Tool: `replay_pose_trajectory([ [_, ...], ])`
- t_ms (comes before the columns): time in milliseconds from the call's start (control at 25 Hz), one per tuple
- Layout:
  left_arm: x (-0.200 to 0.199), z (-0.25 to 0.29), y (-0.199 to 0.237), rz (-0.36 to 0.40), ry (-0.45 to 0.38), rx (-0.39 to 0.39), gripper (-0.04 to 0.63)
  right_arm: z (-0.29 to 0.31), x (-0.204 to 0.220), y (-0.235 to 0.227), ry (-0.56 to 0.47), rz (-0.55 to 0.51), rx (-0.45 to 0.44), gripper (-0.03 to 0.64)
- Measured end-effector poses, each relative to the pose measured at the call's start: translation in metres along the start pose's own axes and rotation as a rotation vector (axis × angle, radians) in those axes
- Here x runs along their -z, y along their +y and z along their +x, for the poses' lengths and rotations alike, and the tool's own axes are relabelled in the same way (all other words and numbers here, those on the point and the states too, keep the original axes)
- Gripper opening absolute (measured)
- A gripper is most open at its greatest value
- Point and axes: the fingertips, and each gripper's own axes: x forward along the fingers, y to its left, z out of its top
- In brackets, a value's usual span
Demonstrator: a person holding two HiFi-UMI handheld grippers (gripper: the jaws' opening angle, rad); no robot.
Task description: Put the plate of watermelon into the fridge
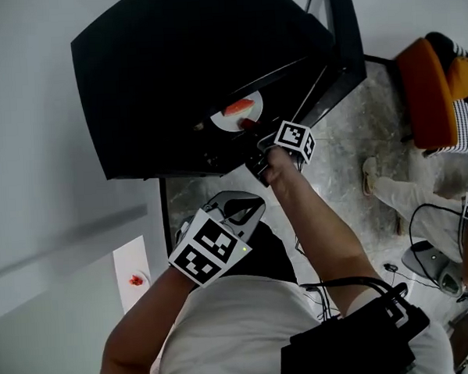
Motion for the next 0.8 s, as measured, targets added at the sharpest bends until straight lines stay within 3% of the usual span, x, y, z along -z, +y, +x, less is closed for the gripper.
replay_pose_trajectory([
  [800,0.011,0.008,0.005,-0.034,0.016,0.003,0.014,0.025,-0.023,-0.025,-0.069,0.043,0.073,0.025],
])
